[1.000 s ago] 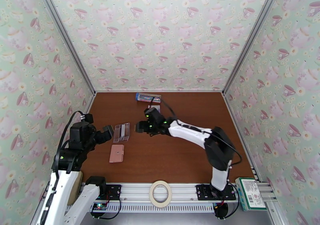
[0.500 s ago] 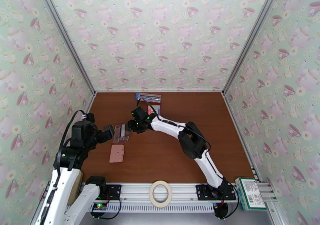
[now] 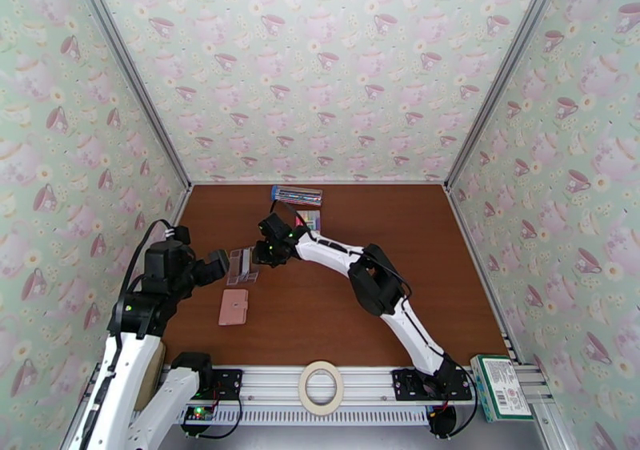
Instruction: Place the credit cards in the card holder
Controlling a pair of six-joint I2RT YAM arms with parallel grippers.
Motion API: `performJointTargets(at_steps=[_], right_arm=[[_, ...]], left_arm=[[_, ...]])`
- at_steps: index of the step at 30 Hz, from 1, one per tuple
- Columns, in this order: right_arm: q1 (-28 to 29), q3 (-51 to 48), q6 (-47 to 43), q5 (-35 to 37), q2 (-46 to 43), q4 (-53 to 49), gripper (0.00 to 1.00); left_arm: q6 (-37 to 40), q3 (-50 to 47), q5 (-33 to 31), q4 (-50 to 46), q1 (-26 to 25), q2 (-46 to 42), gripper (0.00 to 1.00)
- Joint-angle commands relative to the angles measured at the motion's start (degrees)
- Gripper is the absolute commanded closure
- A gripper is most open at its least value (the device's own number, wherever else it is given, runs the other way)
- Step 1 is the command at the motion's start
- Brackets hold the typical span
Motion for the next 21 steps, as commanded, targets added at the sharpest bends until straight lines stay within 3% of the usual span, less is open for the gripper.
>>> performJointTargets(at_steps=[1, 10, 21], right_arm=[[1.07, 2.64, -1.08, 1.60, 1.87, -3.30, 0.78], [1.94, 4.39, -1.39, 3.71, 1.91, -5.77, 0.99], [1.85, 1.69, -6.54, 9.62, -5.98, -10.82, 1.00]], left_arm=[[0.94, -0.64, -0.29, 0.71, -0.13, 0.45, 0.01], [0.86, -0.59, -0.56, 0.54, -0.10, 0.94, 0.01], [0.78, -0.63, -1.18, 0.32, -0.16, 1.22, 0.01]])
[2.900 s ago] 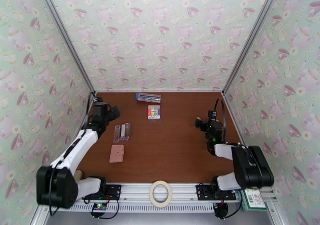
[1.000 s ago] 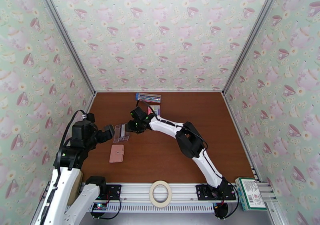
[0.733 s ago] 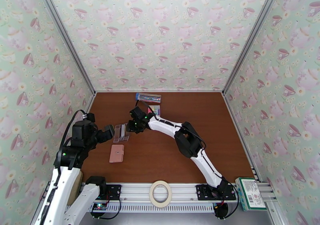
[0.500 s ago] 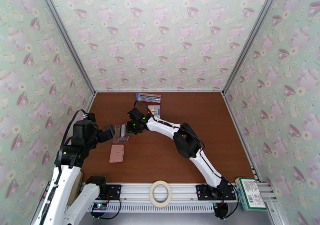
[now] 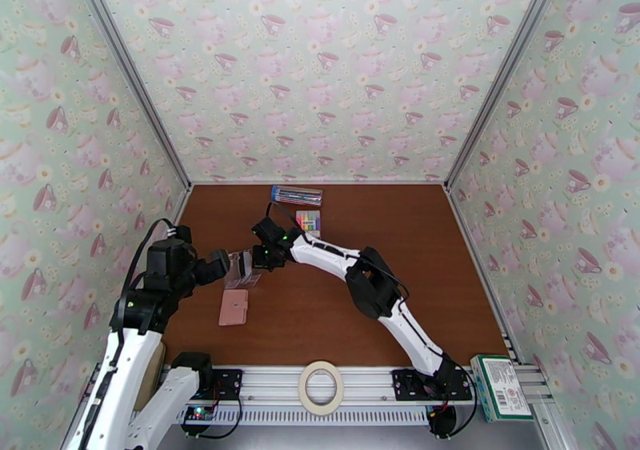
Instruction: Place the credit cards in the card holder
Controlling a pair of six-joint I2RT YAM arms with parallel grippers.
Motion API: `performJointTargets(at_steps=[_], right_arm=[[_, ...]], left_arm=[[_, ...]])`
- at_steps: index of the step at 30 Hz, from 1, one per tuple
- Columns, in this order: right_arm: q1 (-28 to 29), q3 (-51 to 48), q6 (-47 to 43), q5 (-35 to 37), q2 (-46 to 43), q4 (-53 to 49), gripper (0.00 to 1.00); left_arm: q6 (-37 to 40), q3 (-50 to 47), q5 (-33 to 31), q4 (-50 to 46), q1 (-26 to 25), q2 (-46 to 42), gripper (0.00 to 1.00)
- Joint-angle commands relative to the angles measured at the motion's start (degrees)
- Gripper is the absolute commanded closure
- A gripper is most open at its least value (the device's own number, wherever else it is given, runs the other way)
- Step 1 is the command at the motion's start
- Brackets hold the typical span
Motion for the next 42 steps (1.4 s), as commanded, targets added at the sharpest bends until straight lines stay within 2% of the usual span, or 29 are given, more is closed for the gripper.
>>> performJointTargets(at_steps=[1, 5, 10, 13, 17, 19, 22, 24, 28, 33, 37, 42], right_arm=[[0.24, -2.11, -4.48, 3.88, -7.24, -4.65, 1.00], [-1.68, -12.55, -7.92, 5.76, -16.81, -4.87, 1.00], [-9.39, -26.32, -16.22, 6.23, -31.27, -6.27, 1.00], [-16.97, -33.54, -20.58, 8.59, -39.95, -8.57, 1.00], [-30.22, -41.78, -24.11, 4.49, -49.27, -9.02, 1.00], [-33.68, -45.04, -27.96, 6.41, -52.50, -8.41, 1.00], [-35.60, -48.93, -33.21, 13.10, -56.15, -7.68, 1.00], [-37.82, -53.30, -37.27, 15.31, -58.48, -3.86, 1.00], [-45.72, -58.54, -40.58, 9.30, -60.26, 0.42, 1.00], [-48.31, -56.51, -44.35, 7.57, -55.07, -2.39, 1.00], [-50.79, -56.07, -47.93, 1.16, -52.82, -3.16, 1.00], [-53.39, -54.83, -49.30, 3.17, -48.24, -4.52, 1.00]], left_arm=[[0.75, -0.62, -1.36, 0.23, -0.18, 0.30, 0.01], [0.70, -0.60, -1.15, 0.22, -0.15, 0.85, 0.01], [0.71, -0.66, -1.33, 0.21, -0.22, 0.59, 0.01], [0.70, -0.77, -1.41, 0.38, -0.19, 0.39, 0.01], [0.61, -0.84, -1.32, 0.51, -0.22, 0.76, 0.01], [0.59, -0.86, -1.25, 0.55, -0.21, 1.02, 0.01], [0.42, -0.86, -1.14, 0.54, -0.20, 1.26, 0.01], [0.31, -0.94, -1.14, 0.56, -0.28, 1.37, 0.01], [0.18, -0.94, -1.24, 0.47, -1.30, 1.54, 0.01], [0.13, -0.99, -1.34, 0.56, -2.70, 1.85, 0.01], [-0.02, -1.14, -1.46, 0.47, -3.85, 2.09, 0.01], [-0.17, -1.28, -1.76, 0.64, -4.66, 1.79, 0.01]])
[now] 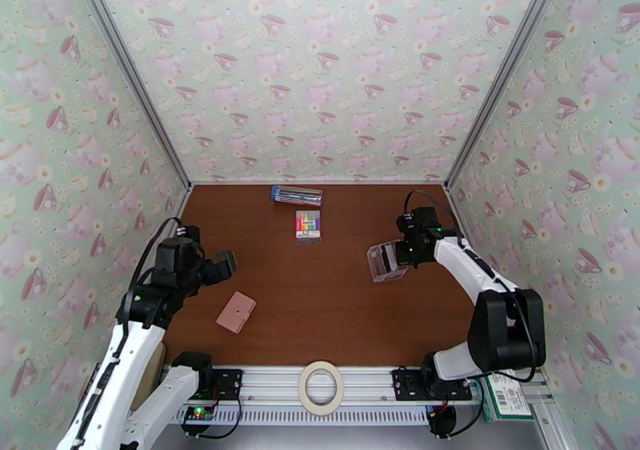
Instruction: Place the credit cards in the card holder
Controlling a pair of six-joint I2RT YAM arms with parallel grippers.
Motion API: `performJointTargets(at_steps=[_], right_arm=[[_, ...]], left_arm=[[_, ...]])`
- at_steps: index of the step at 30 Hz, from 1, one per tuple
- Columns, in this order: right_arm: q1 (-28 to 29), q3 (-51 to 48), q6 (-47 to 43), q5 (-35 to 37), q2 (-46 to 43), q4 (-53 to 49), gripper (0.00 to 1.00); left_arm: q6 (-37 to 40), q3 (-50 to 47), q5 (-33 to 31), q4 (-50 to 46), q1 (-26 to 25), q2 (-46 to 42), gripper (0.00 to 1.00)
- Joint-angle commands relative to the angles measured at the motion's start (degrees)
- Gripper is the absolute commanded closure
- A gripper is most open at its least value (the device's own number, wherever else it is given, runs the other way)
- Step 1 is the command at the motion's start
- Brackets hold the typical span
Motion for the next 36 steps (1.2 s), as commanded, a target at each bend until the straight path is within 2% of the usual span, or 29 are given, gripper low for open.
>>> performJointTargets(at_steps=[1, 8, 17, 30, 36], right_arm=[[-1.95, 3.29, -2.54, -1.13, 2.64, -0.07, 1.00], [-5.00, 4.64, -3.96, -1.09, 7.24, -0.32, 1.00], [-5.13, 5.27, -4.42, 0.60, 9.31, -1.38, 0.99], [-5.08, 5.89, -1.93, 1.79, 7.54, -1.27, 0.64], [-5.01, 6.87, 2.78, 5.70, 2.91, -0.93, 0.54]], left_arm=[[-0.11, -0.92, -1.28, 0.73, -0.51, -0.31, 0.01], [-0.20, -1.27, -1.59, 0.91, -1.00, -0.27, 0.00], [-0.20, -1.28, -1.29, 1.00, -1.09, 0.36, 0.00], [-0.15, -1.19, -0.45, 0.63, -1.20, 1.72, 0.00], [-2.22, -0.57, 2.03, -0.75, -1.24, 4.87, 0.00]])
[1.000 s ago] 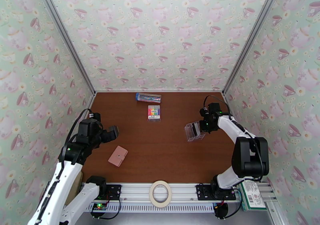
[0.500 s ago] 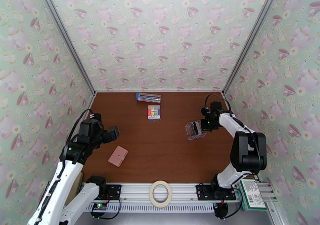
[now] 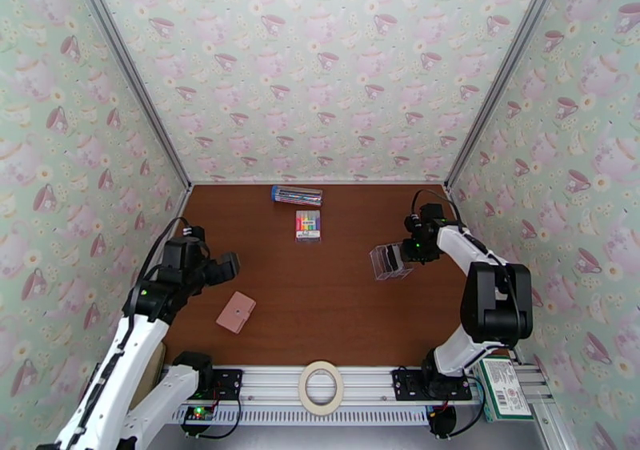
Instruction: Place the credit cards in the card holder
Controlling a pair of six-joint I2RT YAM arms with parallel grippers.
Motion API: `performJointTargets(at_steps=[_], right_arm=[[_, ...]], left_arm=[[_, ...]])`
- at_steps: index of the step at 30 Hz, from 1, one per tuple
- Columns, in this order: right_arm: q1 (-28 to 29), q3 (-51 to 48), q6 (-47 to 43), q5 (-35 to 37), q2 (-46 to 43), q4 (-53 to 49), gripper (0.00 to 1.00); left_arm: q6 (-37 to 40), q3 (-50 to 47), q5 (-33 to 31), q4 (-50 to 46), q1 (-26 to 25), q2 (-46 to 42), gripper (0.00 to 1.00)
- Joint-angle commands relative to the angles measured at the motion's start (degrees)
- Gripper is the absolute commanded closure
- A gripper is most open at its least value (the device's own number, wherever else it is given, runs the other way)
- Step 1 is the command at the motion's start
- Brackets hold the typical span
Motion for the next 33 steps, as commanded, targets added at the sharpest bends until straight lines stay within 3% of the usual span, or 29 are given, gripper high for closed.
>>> performJointTargets(at_steps=[1, 5, 8, 10, 14, 18, 26, 33], right_arm=[[-0.08, 2.35, 5.03, 4.37, -5.13, 0.10, 0.52], [-0.09, 2.83, 11.03, 2.69, -10.70, 0.73, 0.50], [0.17, 1.53, 15.14, -2.98, -15.82, 2.93, 0.50], [0.61, -0.19, 17.40, -5.80, -19.62, 5.30, 0.49], [3.10, -3.26, 21.96, -9.99, -26.80, 7.46, 0.44], [6.54, -5.03, 23.52, -12.16, -31.69, 8.35, 0.41], [7.23, -8.61, 25.35, -13.94, -36.63, 8.24, 0.41], [7.23, -9.84, 27.22, -15.73, -36.91, 8.98, 0.41]], left_arm=[[-1.94, 0.30, 3.40, -1.08, -0.26, 1.99, 0.00], [-8.38, 0.42, 6.69, -1.48, -0.15, 7.23, 0.03], [-15.10, -4.01, 9.52, 3.25, -0.69, 9.77, 0.03], [-18.19, -6.97, 5.02, 3.85, -0.87, 9.82, 0.02], [-19.03, -13.07, 2.50, 9.63, -0.88, 9.04, 0.01], [-19.78, -15.23, 3.08, 12.31, -0.87, 15.89, 0.03], [-20.58, -19.89, 4.89, 16.29, -1.94, 19.37, 0.08], [-26.03, -18.63, 4.85, 17.41, -12.22, 23.05, 0.13]])
